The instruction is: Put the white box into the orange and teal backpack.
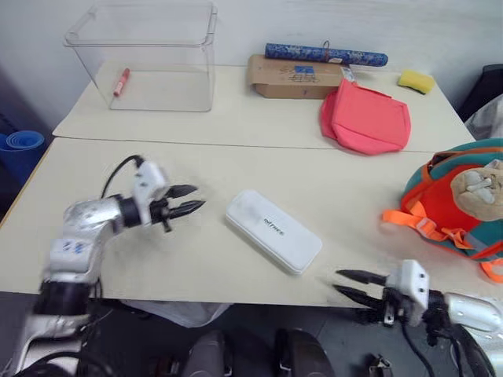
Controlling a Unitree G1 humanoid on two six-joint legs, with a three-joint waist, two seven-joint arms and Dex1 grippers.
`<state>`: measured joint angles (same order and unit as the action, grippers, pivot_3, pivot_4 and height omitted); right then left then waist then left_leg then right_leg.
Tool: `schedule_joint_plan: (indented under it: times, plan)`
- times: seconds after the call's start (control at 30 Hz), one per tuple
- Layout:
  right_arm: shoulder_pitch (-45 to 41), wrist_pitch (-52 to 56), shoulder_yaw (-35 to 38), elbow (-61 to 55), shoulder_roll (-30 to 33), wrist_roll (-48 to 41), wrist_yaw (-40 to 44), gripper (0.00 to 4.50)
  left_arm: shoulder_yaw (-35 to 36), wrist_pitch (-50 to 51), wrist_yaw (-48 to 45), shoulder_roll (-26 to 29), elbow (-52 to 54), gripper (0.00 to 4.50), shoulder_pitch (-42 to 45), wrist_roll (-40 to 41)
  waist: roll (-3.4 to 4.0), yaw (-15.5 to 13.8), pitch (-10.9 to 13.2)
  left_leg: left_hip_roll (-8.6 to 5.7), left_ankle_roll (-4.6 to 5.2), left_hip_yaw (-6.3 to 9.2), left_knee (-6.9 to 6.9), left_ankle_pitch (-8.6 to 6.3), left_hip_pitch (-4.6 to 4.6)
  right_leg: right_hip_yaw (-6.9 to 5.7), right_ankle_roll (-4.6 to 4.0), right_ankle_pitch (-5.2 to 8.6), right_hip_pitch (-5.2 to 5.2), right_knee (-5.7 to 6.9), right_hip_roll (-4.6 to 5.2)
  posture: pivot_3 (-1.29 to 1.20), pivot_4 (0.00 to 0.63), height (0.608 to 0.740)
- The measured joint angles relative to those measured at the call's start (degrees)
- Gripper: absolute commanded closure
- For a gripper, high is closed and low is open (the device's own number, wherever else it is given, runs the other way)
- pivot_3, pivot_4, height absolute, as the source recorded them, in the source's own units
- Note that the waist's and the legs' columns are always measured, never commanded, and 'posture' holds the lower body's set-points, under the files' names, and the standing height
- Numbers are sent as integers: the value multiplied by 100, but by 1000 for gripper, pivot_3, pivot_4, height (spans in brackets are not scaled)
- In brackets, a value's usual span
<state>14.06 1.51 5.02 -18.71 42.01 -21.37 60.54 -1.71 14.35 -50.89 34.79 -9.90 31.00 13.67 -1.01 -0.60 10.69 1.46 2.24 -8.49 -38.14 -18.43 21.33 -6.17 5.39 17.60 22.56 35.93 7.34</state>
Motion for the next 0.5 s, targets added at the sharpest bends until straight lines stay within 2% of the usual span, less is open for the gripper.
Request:
schedule_joint_plan:
  times: [0.07,0.1,0.27,0.5]
  plan:
    - [-242,57,-224,54,-1,231,-80,4500,-230,-287,77,-236,-615,4368,306,-287,0,22,0,5,1,-4,-4,1,2,-9,0,0,2,-1,-7,0,150,740]
    - [-337,84,-300,94,-4,328,-122,4500,-332,-442,102,-329,-872,4456,418,-410,-1,32,0,5,3,-4,-7,3,4,-16,0,0,3,0,-8,0,150,740]
    - [-758,127,-484,281,-138,639,-441,4500,-530,-1144,39,-679,-1776,4456,651,-725,-3,58,1,3,11,-5,-17,8,11,-25,2,-1,4,1,0,0,150,740]
    - [-1158,115,-467,553,-216,745,-631,4500,-461,-1094,-142,-841,-1466,4456,454,-680,-3,61,1,4,12,4,-22,8,14,-13,3,-1,2,3,3,0,150,740]
